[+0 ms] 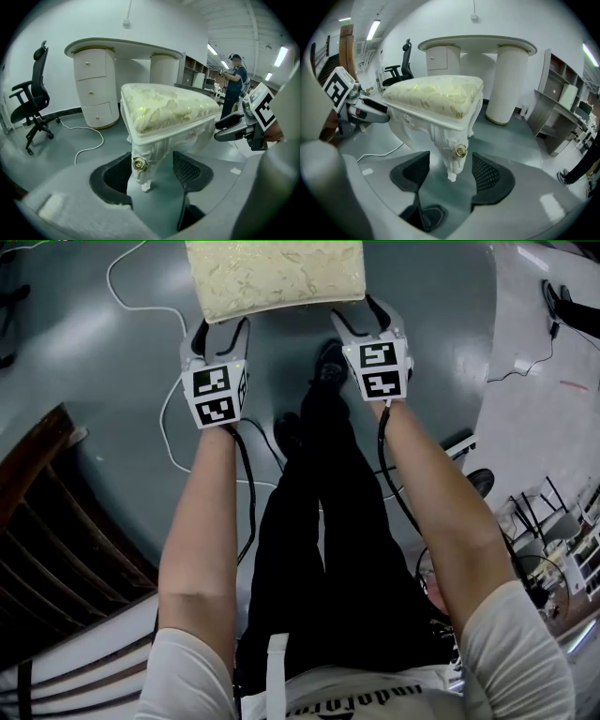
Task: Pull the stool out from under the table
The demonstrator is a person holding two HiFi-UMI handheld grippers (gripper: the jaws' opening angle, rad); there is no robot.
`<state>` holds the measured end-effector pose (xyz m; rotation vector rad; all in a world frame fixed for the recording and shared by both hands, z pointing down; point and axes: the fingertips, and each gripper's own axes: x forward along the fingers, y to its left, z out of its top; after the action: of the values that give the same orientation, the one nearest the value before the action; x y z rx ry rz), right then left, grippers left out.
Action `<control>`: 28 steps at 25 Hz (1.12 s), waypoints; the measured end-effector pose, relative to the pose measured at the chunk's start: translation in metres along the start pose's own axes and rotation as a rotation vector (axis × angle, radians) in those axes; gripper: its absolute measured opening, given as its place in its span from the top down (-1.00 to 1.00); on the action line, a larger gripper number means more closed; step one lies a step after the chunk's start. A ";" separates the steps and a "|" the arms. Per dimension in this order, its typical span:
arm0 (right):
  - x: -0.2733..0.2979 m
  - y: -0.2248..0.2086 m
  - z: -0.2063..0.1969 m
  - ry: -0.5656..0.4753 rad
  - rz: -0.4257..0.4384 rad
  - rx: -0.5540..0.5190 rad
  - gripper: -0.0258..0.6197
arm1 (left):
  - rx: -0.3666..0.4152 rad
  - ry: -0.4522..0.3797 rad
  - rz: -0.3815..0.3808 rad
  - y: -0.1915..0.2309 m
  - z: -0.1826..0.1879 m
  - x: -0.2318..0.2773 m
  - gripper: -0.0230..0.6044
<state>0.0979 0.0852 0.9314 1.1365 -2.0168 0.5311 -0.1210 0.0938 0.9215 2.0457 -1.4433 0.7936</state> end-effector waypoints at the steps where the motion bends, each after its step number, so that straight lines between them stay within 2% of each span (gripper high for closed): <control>1: -0.010 0.000 0.004 0.000 0.009 -0.016 0.04 | -0.002 -0.002 0.000 -0.001 0.005 -0.011 0.01; 5: -0.060 0.002 0.033 0.000 0.051 -0.065 0.05 | -0.022 -0.013 -0.004 -0.007 0.037 -0.056 0.03; 8: -0.101 0.019 0.066 -0.022 0.096 -0.080 0.06 | -0.053 -0.045 -0.016 -0.007 0.074 -0.095 0.05; 14: -0.203 0.059 0.150 -0.098 0.237 -0.173 0.19 | 0.008 -0.085 -0.053 -0.028 0.162 -0.194 0.10; 17: -0.254 0.060 0.196 -0.126 0.242 -0.144 0.28 | 0.041 -0.152 -0.034 -0.018 0.220 -0.250 0.10; 20: -0.307 0.062 0.236 -0.162 0.239 -0.120 0.34 | 0.022 -0.211 -0.023 -0.011 0.273 -0.308 0.13; 23: -0.360 0.068 0.278 -0.227 0.253 -0.134 0.44 | 0.037 -0.262 -0.049 -0.025 0.317 -0.357 0.22; 28: -0.444 0.084 0.337 -0.323 0.278 -0.183 0.59 | 0.051 -0.345 -0.095 -0.054 0.368 -0.436 0.39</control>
<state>0.0347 0.1488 0.3749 0.8783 -2.4685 0.3016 -0.1226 0.1389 0.3503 2.3587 -1.5002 0.4576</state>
